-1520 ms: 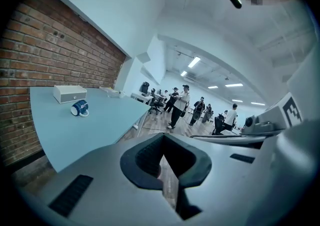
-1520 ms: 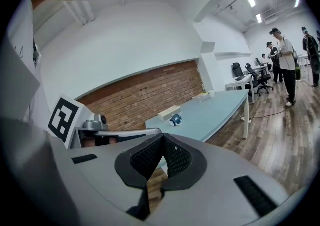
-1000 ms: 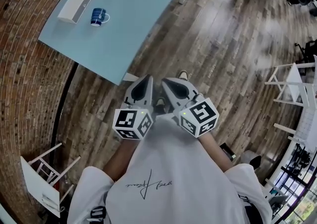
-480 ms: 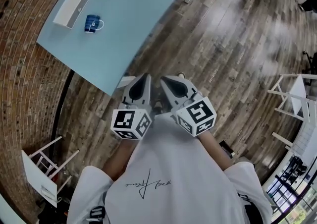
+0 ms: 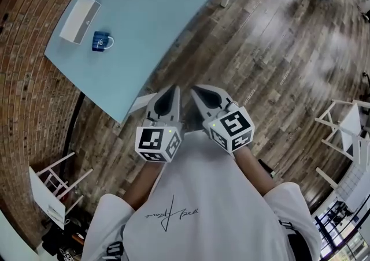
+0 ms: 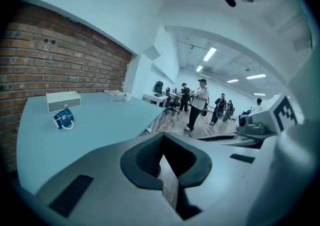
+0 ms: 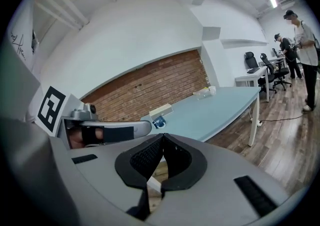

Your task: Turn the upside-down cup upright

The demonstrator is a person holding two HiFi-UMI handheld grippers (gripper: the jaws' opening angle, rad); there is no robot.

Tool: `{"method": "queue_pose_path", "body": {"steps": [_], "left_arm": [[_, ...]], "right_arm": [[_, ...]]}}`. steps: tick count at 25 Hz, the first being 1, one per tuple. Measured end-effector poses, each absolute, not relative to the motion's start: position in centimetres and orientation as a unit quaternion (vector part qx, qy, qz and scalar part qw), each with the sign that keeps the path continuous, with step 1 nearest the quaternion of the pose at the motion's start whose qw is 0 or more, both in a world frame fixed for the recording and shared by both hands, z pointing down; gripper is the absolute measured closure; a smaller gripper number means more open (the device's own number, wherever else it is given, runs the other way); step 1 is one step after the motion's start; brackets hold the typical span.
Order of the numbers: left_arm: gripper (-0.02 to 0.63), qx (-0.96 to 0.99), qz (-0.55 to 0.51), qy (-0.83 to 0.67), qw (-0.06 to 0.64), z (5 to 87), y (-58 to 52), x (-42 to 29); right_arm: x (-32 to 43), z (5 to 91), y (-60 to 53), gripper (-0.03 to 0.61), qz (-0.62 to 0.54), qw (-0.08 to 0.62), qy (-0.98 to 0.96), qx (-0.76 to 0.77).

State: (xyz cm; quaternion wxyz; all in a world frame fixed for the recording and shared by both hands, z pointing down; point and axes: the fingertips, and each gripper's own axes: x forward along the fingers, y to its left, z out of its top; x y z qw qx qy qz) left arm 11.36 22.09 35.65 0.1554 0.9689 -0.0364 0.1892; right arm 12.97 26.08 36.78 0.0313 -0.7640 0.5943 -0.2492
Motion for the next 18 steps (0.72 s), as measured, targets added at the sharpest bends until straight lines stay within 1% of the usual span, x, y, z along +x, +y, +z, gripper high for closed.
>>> {"method": "queue_pose_path", "body": {"steps": [3, 8, 18], "left_arm": [[0.604, 0.967, 0.197, -0.044, 0.154, 35.8, 22.9, 12.8], [0.604, 0.960, 0.203, -0.086, 0.175, 36.1, 21.1, 13.2], [0.604, 0.946, 0.173, -0.177, 0.208, 36.7, 15.9, 12.5]], "right_arm": [[14.4, 36.7, 26.4, 0.558, -0.252, 0.042, 0.604, -0.755], [15.2, 36.2, 24.9, 0.558, -0.247, 0.053, 0.630, -0.734], [15.2, 36.4, 19.6, 0.557, -0.254, 0.018, 0.692, -0.676]]}}
